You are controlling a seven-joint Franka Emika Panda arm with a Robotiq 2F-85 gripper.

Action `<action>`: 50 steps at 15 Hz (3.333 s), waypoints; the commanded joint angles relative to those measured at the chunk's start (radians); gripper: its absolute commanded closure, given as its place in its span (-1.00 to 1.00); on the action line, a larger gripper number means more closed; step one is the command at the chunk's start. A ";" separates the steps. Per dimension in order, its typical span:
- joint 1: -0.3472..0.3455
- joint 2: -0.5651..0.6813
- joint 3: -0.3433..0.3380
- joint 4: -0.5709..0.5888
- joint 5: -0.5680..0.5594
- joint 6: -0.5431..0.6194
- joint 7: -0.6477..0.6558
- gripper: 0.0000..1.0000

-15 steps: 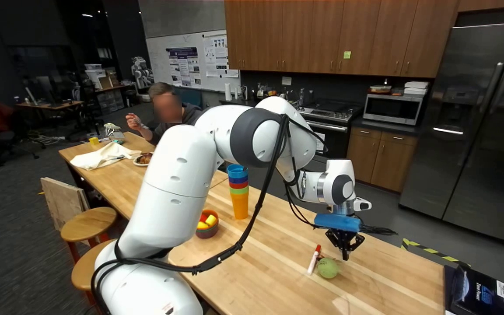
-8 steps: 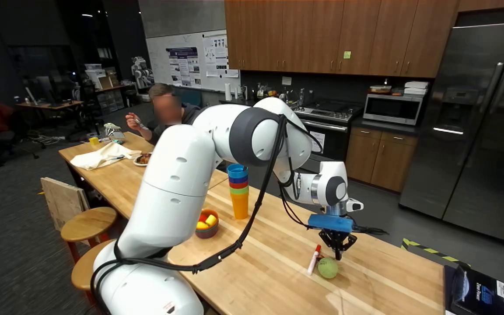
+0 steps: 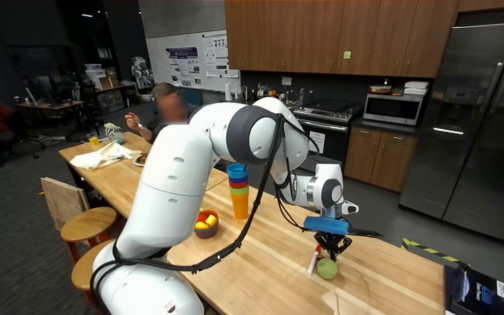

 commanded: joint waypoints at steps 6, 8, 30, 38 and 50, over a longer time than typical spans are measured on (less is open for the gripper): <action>-0.007 -0.089 0.001 -0.079 0.002 0.011 -0.028 1.00; -0.008 -0.102 0.002 -0.090 0.003 0.010 -0.033 1.00; -0.040 -0.283 0.011 -0.284 0.054 -0.040 -0.202 1.00; -0.066 -0.422 -0.005 -0.403 0.044 -0.110 -0.306 1.00; -0.039 -0.094 0.018 -0.051 0.104 -0.054 -0.102 1.00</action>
